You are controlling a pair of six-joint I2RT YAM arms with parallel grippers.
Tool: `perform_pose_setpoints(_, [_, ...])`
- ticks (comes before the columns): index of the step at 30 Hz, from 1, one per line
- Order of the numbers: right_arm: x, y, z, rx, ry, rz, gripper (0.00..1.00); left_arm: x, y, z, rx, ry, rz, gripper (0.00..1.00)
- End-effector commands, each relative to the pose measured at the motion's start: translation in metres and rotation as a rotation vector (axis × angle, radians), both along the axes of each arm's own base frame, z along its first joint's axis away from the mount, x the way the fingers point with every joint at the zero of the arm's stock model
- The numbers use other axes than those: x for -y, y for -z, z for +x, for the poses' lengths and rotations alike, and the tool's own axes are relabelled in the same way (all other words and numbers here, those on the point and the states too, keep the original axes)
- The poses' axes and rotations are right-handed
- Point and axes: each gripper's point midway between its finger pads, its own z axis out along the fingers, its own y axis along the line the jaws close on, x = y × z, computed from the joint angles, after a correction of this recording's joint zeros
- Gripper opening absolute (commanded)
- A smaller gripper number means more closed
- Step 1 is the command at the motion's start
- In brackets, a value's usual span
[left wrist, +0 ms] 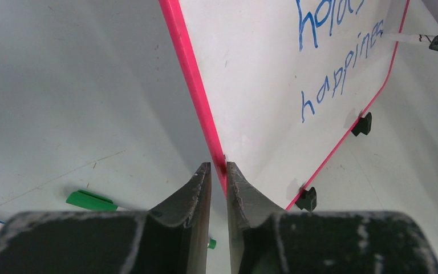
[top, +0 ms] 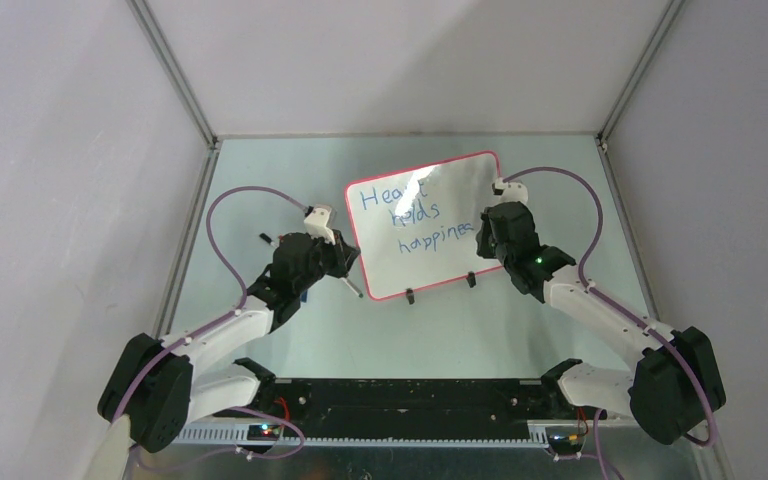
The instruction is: Write a sentence on the whiteboard
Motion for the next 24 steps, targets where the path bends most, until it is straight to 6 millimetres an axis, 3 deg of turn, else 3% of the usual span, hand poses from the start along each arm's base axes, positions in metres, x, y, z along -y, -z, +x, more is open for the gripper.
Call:
perform_pose_setpoints(1, [0.006, -0.006, 0.003, 0.001, 0.036, -0.003, 0.0, 0.0, -0.014, 0.003, 0.054, 0.0, 0.0, 0.21])
perform_pose_setpoints(24, [-0.019, -0.002, -0.004, -0.011, -0.085, 0.028, 0.0, 0.0, -0.013, 0.003, 0.054, 0.0, 0.004, 0.21])
